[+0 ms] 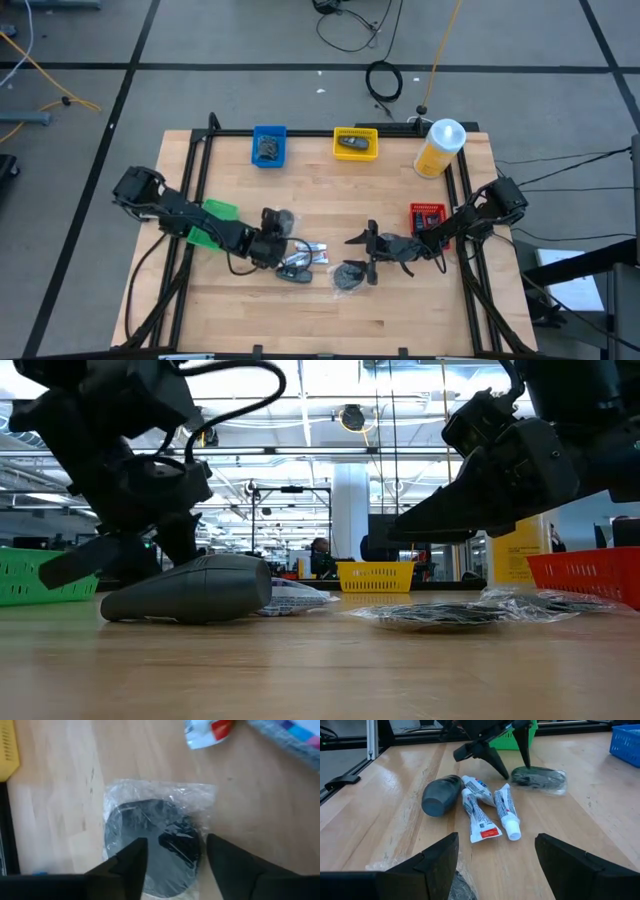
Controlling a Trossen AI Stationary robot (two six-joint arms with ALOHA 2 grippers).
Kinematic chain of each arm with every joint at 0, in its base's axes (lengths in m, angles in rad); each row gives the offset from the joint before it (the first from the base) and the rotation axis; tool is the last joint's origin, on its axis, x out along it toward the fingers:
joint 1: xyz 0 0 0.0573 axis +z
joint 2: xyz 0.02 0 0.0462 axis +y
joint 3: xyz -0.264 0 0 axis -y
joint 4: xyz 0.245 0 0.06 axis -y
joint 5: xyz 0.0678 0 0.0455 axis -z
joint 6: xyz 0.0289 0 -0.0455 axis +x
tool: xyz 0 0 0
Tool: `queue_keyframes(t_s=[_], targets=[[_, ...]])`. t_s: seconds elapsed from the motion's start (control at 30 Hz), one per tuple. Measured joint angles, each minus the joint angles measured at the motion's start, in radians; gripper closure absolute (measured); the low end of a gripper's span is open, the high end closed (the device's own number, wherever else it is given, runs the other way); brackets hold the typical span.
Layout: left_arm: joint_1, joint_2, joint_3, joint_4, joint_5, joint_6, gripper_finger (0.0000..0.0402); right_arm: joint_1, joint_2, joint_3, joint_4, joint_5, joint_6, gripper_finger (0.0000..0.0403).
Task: Pick & Place Travel size toiletries
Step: Put the black hairbrush into the blue bin
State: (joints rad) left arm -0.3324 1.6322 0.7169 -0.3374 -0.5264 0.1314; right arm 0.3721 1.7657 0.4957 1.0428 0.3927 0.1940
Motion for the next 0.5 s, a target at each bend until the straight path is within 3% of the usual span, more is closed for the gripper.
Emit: queue_keyframes(t_s=[0.33, 0.5], targets=[[0.06, 0.003, -0.004, -0.005, -0.092, -0.092, 0.0379, 0.0, 0.0, 0.0, 0.0, -0.001, 0.002, 0.0149], [0.066, 0.002, -0.004, -0.001, -0.162, -0.13, 0.0394, 0.0, 0.0, 0.0, 0.0, -0.001, 0.003, 0.0149]])
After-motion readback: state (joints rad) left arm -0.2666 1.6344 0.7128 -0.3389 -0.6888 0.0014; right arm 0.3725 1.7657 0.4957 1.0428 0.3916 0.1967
